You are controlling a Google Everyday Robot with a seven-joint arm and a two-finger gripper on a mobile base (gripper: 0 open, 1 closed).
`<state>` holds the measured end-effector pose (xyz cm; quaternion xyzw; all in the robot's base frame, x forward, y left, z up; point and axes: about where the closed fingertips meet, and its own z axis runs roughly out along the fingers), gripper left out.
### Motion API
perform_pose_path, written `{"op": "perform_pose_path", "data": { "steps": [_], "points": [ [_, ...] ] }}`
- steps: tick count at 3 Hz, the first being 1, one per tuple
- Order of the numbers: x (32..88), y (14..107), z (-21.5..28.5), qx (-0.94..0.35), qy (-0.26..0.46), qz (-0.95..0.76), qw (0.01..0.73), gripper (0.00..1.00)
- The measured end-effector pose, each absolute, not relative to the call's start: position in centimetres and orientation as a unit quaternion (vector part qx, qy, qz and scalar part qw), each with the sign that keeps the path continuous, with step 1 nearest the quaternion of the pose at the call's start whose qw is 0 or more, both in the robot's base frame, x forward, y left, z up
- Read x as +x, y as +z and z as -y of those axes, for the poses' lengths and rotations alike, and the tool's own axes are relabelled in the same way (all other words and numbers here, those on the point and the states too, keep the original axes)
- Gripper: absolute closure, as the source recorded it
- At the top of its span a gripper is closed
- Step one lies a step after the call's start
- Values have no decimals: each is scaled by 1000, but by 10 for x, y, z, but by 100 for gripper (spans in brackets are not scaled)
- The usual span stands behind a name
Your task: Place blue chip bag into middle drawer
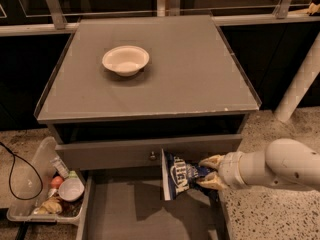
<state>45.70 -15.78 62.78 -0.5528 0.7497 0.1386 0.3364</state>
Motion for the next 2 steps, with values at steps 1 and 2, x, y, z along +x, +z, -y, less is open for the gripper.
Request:
{"op": "perform_pose_path", "data": {
  "steps": [1,2],
  "points": [
    [460,622,158,-549,139,-751,339,100],
    [454,604,144,-547,155,-750,339,100]
  ]
}}
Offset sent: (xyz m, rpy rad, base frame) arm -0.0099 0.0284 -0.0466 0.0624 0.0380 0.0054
